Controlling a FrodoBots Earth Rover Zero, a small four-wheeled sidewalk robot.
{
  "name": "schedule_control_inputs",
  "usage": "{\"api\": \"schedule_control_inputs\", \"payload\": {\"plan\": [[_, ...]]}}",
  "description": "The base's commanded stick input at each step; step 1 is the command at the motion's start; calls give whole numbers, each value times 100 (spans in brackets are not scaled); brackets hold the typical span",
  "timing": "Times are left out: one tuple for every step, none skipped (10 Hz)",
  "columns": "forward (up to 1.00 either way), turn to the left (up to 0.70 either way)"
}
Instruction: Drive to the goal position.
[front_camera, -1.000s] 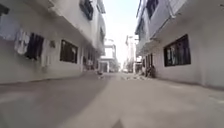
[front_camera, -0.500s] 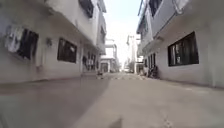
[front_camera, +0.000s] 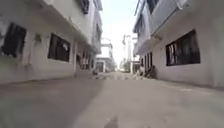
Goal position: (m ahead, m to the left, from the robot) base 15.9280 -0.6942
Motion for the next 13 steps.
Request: {"api": "schedule_control_inputs", "payload": {"plan": [[85, -34], [85, -34], [85, -28], [85, -11], [85, 0], [85, 0], [85, 0], [85, 0], [85, 0], [85, 0], [85, 0], [85, 0], [85, 0]]}}
